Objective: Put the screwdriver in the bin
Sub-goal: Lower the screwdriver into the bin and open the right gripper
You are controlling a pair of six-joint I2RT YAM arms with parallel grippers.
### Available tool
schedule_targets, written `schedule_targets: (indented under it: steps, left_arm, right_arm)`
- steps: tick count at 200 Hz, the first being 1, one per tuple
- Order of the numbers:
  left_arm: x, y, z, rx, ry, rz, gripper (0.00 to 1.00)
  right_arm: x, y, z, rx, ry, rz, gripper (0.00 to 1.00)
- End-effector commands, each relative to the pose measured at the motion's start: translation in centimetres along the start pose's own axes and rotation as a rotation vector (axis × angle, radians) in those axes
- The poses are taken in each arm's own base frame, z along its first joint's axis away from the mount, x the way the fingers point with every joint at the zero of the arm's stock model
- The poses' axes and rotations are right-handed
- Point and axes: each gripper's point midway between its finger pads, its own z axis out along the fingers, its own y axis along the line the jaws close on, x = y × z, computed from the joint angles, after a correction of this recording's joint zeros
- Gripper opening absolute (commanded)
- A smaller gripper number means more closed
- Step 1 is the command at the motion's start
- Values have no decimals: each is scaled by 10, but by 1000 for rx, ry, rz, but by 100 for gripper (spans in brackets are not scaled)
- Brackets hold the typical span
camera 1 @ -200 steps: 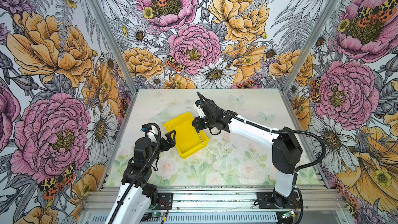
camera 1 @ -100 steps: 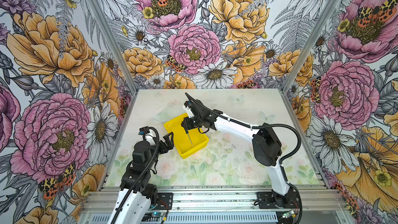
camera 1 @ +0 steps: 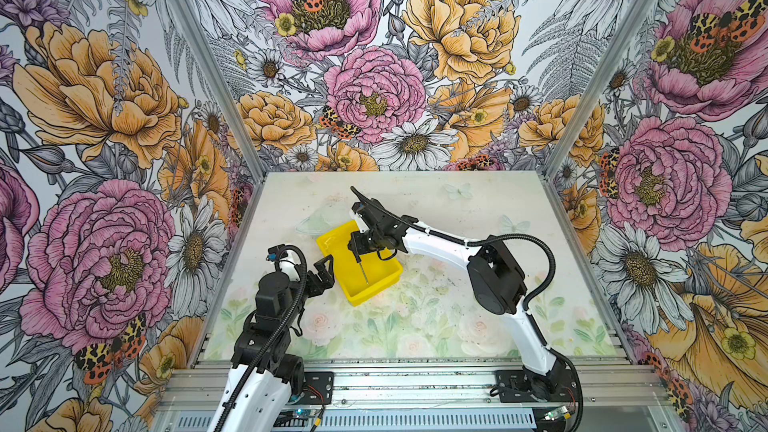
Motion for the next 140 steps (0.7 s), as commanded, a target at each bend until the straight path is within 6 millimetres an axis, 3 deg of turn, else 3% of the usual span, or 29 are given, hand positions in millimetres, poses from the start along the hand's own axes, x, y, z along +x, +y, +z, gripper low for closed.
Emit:
schedule_targets:
  steps: [1, 64, 140]
  left_arm:
    - [3, 7, 1, -28, 4, 5, 99]
    - [3, 9, 2, -35, -3, 2, 99]
    - [1, 10, 4, -40, -4, 13, 99]
  right_arm:
    - [-11, 0, 1, -4, -28, 12, 2]
    - [-15, -2, -4, 11, -42, 13, 26]
    - [-32, 3, -38, 51, -119, -37, 44]
